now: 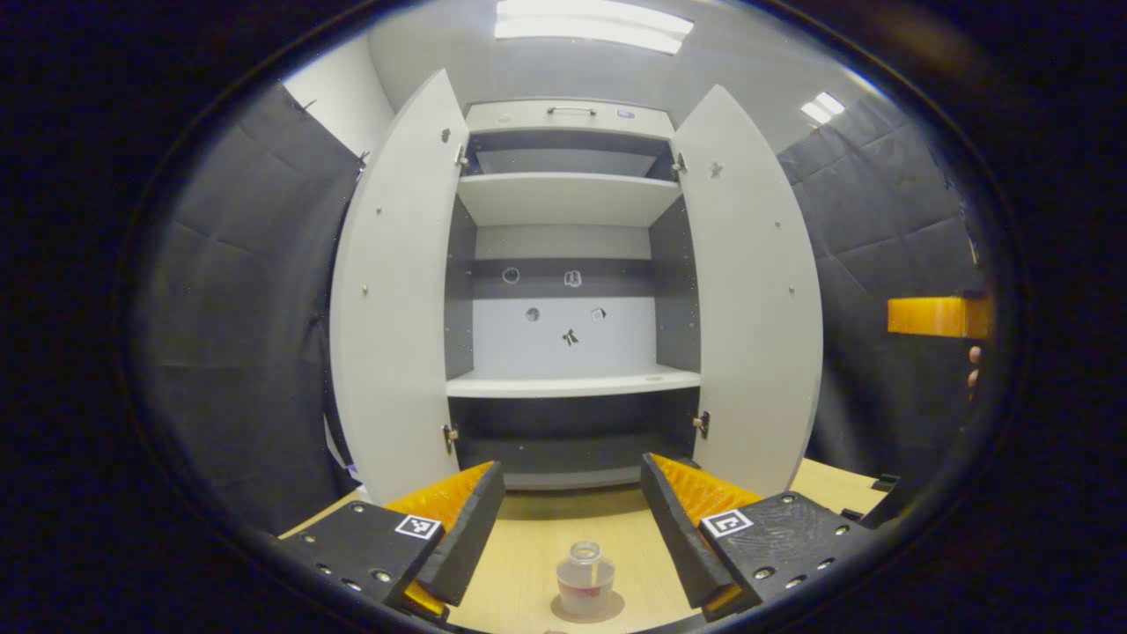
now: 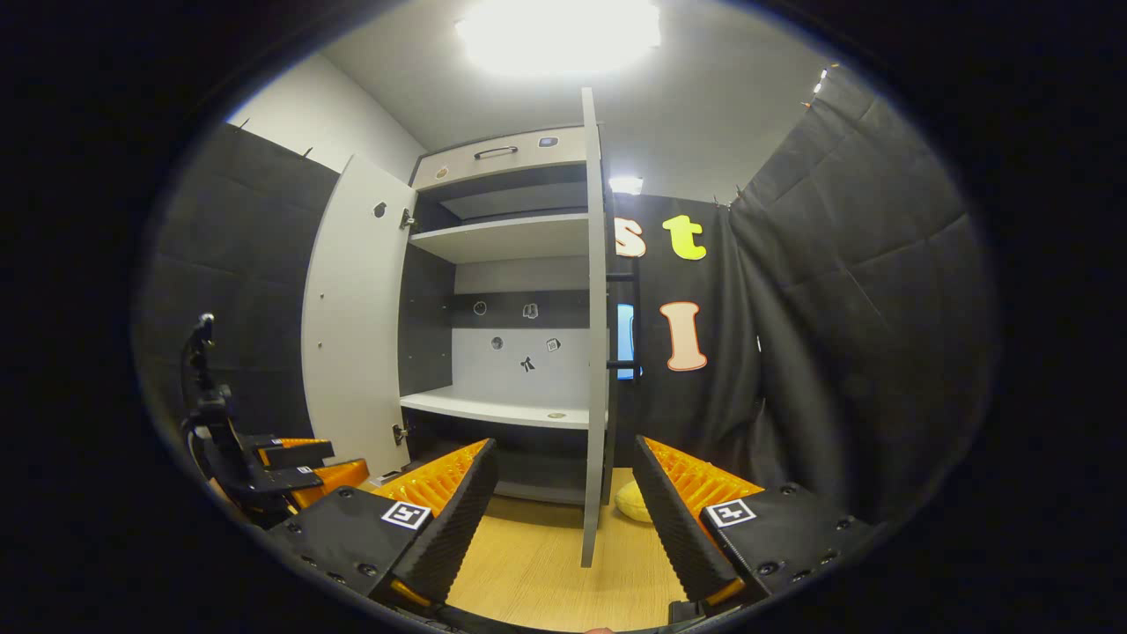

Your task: Grasp the bottle in the cabinet with the left hand and place it on the coaster, then close the right door with the right hand and the left door with the left hand.

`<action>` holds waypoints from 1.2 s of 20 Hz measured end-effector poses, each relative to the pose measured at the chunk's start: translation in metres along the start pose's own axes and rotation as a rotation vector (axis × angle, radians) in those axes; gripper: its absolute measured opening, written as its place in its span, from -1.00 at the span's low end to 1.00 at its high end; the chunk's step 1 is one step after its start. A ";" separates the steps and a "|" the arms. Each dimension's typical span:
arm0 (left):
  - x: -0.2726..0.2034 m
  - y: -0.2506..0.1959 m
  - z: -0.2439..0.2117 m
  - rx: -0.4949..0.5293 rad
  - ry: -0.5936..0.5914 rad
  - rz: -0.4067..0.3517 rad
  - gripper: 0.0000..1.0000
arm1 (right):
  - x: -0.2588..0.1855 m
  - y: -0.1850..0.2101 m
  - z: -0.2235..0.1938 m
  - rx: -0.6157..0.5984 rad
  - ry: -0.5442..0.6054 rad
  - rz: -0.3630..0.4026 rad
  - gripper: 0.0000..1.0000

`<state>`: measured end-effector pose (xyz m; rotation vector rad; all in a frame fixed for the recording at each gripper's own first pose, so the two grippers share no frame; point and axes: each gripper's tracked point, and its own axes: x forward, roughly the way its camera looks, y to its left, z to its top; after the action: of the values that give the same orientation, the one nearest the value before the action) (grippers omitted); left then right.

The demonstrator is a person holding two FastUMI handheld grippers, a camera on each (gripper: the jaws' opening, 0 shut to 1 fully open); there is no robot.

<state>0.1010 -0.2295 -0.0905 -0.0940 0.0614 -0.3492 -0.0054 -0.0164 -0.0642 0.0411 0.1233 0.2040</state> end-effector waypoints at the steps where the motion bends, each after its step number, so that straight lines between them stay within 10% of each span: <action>1: -0.002 0.010 0.015 0.003 -0.017 0.021 0.82 | 0.006 -0.003 0.004 -0.005 -0.004 -0.007 0.94; 24: -0.032 0.262 0.078 -0.004 -0.054 0.369 0.82 | 0.104 -0.121 0.070 0.057 -0.046 -0.575 0.95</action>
<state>0.1652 0.0326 -0.0385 -0.0942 0.0246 0.0218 0.1289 -0.1155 -0.0140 0.0656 0.0905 -0.3744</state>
